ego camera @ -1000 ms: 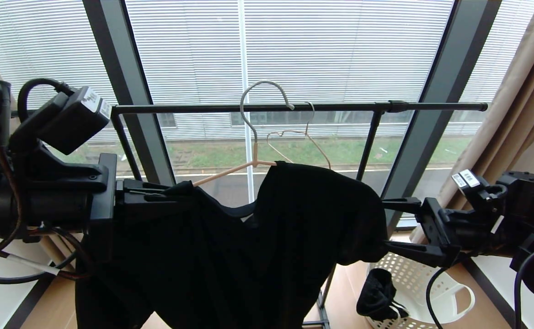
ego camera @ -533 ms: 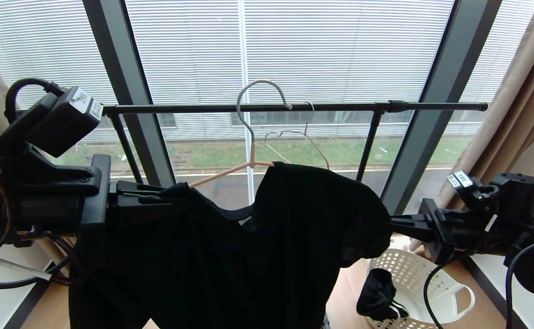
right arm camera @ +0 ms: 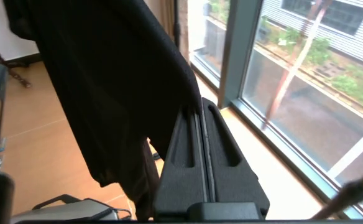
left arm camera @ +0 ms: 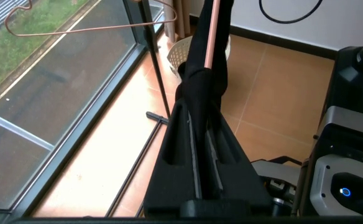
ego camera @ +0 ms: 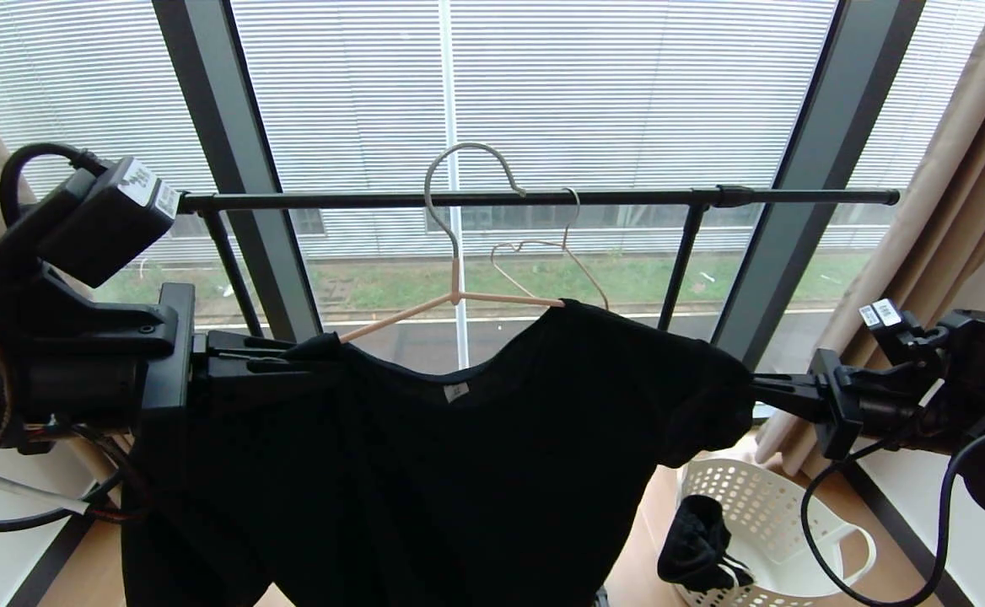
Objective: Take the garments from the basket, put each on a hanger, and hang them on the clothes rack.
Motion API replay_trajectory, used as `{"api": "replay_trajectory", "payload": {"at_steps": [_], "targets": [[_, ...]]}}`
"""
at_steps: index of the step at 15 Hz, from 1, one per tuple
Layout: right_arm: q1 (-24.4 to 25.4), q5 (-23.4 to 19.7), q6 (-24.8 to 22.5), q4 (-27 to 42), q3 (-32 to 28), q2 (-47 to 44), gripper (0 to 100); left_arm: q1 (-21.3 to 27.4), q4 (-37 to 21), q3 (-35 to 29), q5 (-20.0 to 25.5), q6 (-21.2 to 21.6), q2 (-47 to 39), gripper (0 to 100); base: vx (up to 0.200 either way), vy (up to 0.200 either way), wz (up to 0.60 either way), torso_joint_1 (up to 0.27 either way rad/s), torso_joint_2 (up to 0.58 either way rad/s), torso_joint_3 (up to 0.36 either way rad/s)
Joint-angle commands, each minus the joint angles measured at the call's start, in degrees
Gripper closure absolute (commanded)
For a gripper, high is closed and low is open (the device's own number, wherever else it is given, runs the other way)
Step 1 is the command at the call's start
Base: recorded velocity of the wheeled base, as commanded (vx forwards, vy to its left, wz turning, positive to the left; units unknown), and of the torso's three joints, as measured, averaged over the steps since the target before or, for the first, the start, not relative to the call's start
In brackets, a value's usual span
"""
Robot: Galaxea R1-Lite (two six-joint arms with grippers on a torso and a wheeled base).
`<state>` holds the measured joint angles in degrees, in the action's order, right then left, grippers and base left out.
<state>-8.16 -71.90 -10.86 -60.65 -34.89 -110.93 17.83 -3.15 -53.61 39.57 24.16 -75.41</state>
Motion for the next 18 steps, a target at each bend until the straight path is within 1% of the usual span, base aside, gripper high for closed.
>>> {"api": "replay_trajectory", "payload": {"at_steps": [1,6,8,11,15,16,18], "targets": [[-1.3,0.0,0.1,0.0,-1.1,-1.7,100,-0.3,0.0,0.0,0.0,0.0,0.0,100,0.0,0.0,0.0,0.0,0.0,0.0],[-2.9,0.0,0.3,0.1,-2.7,-3.9,100,-1.6,0.0,0.0,0.0,-0.6,0.1,100,0.0,0.0,0.0,0.0,0.0,0.0],[-2.9,0.0,0.3,0.2,-2.7,-3.9,100,-2.2,0.0,0.1,0.1,-1.5,0.4,100,0.0,0.0,0.0,0.0,0.0,0.0],[-2.9,-0.1,0.3,0.3,-2.6,-3.7,100,-3.3,0.0,0.1,0.1,-1.6,0.5,100,0.0,0.0,0.0,0.0,0.0,0.0],[-2.6,-0.1,0.3,0.4,-1.6,-3.3,100,-3.3,0.0,0.4,0.1,-2.5,0.6,100,0.0,0.0,0.0,0.0,0.0,0.0],[-2.6,-0.1,0.3,0.4,-1.4,-3.2,0,-3.3,0.0,0.4,0.1,-2.5,0.6,100,0.0,0.0,0.0,0.0,0.0,0.0],[-2.5,-0.1,0.3,0.2,-1.1,-3.1,0,-3.4,0.0,0.4,0.1,-2.5,1.0,100,0.0,0.0,0.0,0.0,0.0,0.0]]}}
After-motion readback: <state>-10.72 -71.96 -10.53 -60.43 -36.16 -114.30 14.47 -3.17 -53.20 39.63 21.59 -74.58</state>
